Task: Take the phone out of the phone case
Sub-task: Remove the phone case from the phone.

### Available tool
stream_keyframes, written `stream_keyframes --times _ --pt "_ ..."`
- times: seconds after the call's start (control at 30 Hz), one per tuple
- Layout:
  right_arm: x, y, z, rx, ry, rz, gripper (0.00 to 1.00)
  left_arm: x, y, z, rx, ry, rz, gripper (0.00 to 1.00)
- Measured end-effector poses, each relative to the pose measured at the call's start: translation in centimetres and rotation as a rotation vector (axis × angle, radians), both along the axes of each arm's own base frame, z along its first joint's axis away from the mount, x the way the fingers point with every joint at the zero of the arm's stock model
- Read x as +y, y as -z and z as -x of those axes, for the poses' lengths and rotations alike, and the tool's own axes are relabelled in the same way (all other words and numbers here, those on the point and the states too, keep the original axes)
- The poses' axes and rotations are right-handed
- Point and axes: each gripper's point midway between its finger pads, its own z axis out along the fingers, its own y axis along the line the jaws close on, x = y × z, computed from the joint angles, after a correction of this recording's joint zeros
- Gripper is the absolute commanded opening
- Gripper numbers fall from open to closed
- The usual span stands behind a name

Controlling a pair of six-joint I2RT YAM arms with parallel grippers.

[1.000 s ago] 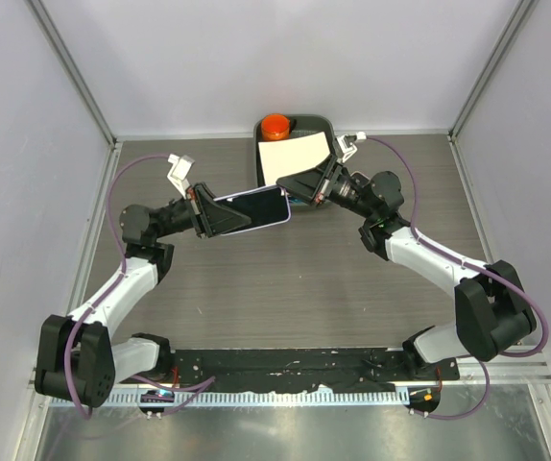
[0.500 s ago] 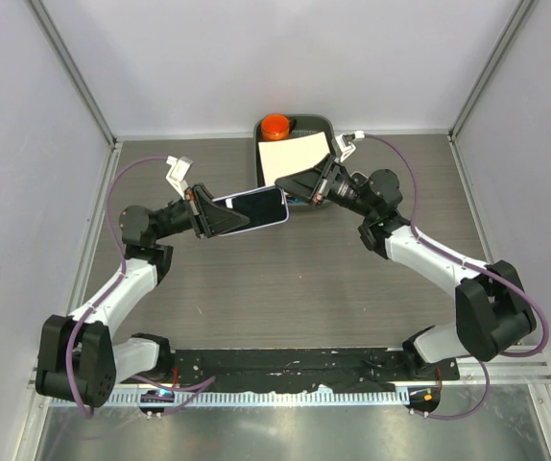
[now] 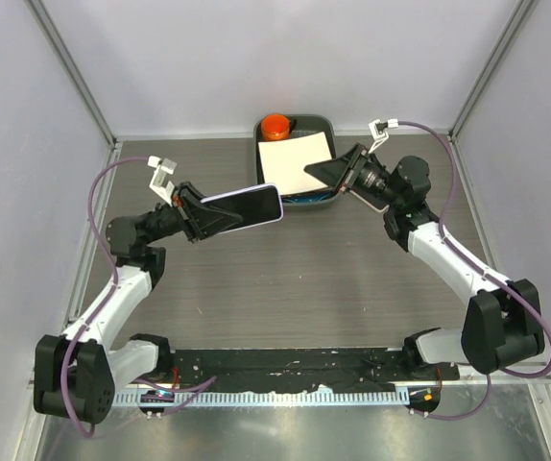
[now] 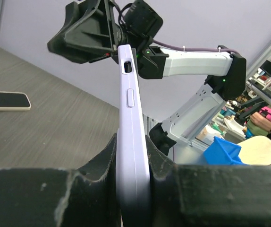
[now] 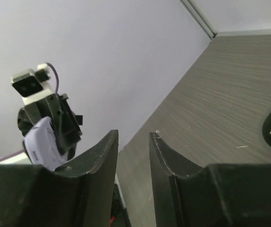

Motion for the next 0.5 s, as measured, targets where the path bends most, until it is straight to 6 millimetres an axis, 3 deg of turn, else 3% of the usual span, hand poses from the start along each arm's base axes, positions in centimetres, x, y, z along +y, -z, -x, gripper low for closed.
stream_keyframes --times 0.27,0.5 --pt "0.8 0.6 2.2 -0.209 -0.163 0.205 0.43 0.2 -0.3 0.2 -0.042 -0.010 -0.005 0.00" --pt "1.2 1.9 4.3 -0.310 -0.301 0.290 0.43 0.3 0.8 -0.9 0.000 -0.050 -0.038 0.00"
